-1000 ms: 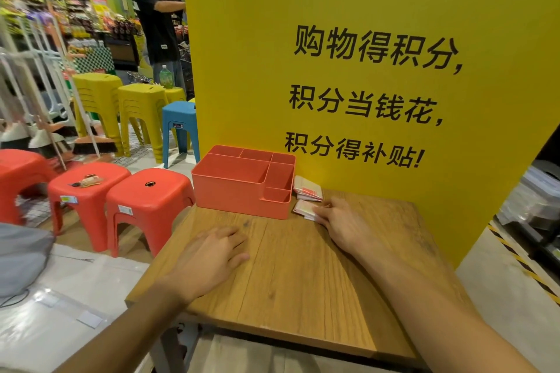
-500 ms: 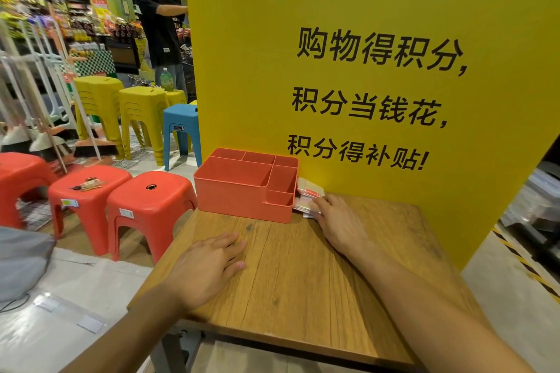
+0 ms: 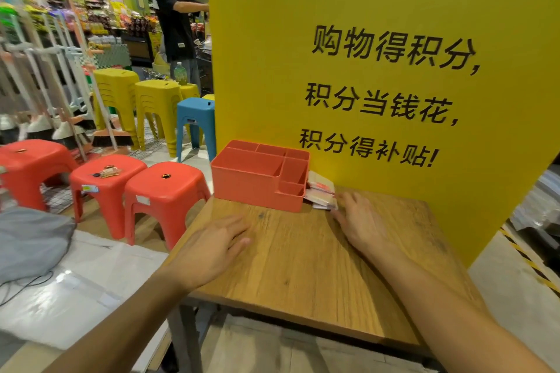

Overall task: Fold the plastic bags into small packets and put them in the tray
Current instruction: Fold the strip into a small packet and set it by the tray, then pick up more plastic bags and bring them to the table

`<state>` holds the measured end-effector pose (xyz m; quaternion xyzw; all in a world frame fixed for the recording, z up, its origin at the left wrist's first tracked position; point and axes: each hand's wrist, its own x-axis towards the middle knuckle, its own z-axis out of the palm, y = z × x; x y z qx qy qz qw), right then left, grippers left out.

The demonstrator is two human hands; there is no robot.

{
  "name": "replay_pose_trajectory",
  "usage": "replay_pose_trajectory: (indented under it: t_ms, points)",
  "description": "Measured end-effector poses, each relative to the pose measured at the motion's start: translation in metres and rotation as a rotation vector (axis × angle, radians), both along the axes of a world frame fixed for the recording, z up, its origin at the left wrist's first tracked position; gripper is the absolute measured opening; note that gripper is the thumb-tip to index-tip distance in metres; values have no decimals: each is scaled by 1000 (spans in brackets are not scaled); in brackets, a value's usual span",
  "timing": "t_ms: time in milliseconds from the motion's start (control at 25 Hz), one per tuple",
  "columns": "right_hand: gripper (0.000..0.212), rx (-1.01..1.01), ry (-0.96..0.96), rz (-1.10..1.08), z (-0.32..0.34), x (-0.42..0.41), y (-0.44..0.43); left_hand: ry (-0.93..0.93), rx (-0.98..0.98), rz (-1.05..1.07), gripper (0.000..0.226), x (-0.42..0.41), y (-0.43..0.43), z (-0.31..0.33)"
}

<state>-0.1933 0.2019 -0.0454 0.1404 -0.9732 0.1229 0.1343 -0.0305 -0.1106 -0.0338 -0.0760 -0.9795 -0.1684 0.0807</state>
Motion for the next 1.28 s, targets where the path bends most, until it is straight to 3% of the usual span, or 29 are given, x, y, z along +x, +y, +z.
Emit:
replay_pose_trajectory:
  t_ms: [240, 520, 720, 920, 1120, 1280]
  points:
    - [53, 40, 126, 114, 33, 79, -32, 82, -171, 271, 52, 61, -30, 38]
    - [76, 67, -59, 245, 76, 139, -71, 2, -349, 338, 70, 80, 2, 99]
    - [74, 107, -114, 85, 108, 98, -36, 34, -364, 239, 71, 10, 51, 126]
    - [80, 118, -132, -59, 153, -4, -4, 60, -396, 139, 68, -107, 73, 157]
    - [78, 159, -148, -50, 248, -52, -19, 13, -365, 159, 69, -160, 62, 241]
    - [80, 173, -169, -9, 373, -52, -48, -10, -364, 171, 68, -168, 47, 359]
